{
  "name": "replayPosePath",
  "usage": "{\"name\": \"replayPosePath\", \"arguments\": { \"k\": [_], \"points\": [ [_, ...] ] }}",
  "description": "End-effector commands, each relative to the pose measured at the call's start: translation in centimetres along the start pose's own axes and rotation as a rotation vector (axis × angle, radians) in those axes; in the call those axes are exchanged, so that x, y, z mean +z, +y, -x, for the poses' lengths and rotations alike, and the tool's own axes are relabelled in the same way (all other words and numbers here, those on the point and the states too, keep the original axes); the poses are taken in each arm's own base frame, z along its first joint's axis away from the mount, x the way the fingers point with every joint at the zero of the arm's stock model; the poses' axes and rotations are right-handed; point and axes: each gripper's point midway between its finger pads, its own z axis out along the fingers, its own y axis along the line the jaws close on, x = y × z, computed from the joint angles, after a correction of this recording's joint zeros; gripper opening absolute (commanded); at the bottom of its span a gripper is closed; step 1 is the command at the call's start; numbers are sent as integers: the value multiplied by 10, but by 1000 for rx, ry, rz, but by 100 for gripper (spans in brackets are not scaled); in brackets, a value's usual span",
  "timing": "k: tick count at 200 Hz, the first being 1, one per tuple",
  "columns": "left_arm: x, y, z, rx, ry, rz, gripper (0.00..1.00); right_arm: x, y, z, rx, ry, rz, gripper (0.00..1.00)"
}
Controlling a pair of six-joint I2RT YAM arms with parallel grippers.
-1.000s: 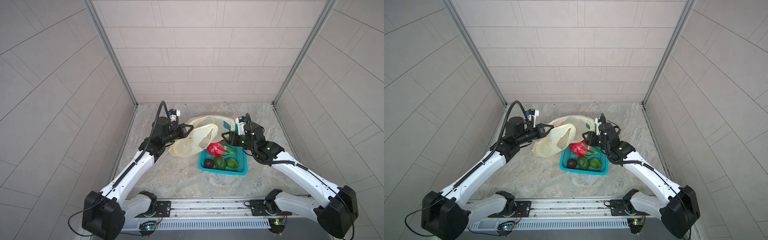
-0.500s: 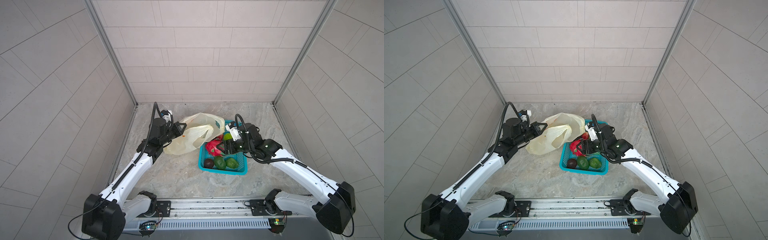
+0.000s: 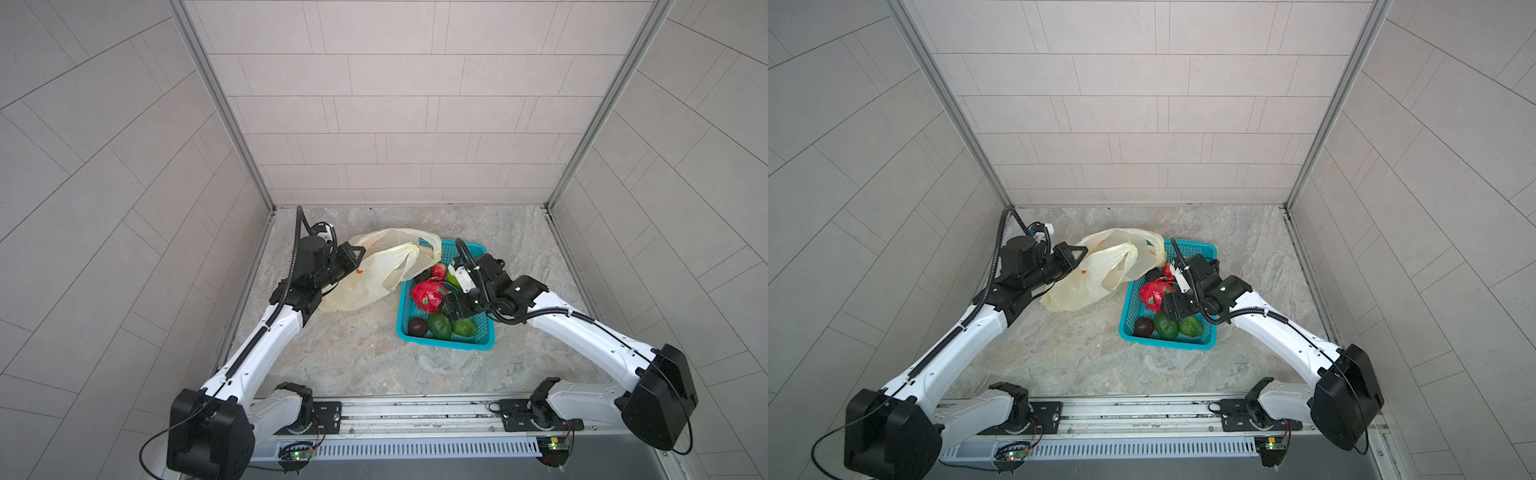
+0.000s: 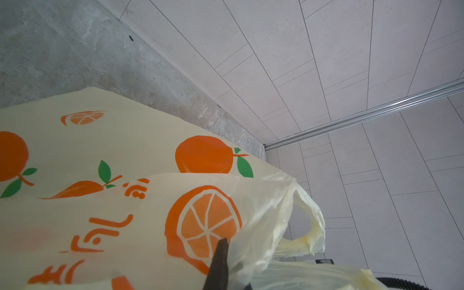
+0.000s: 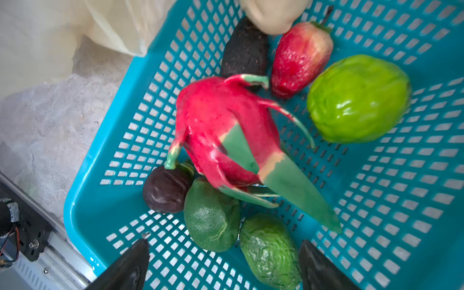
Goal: Place the fruits into the plastic bag
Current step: Pick up the fruit from the bin.
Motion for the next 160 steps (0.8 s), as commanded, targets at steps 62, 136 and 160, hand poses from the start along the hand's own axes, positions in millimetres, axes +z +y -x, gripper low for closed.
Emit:
{"name": "replayPosePath", "arguments": {
  "k": [62, 136, 160],
  "points": [
    [-9, -15, -1, 20, 0, -73, 0, 50, 7, -29, -71, 188, -53, 82],
    [-10, -19, -3, 20, 13, -91, 0, 85, -12, -40, -65, 213, -137, 69],
    [-9, -18, -3, 15, 14, -87, 0, 92, -11, -43, -35, 190, -118, 67]
  ]
}}
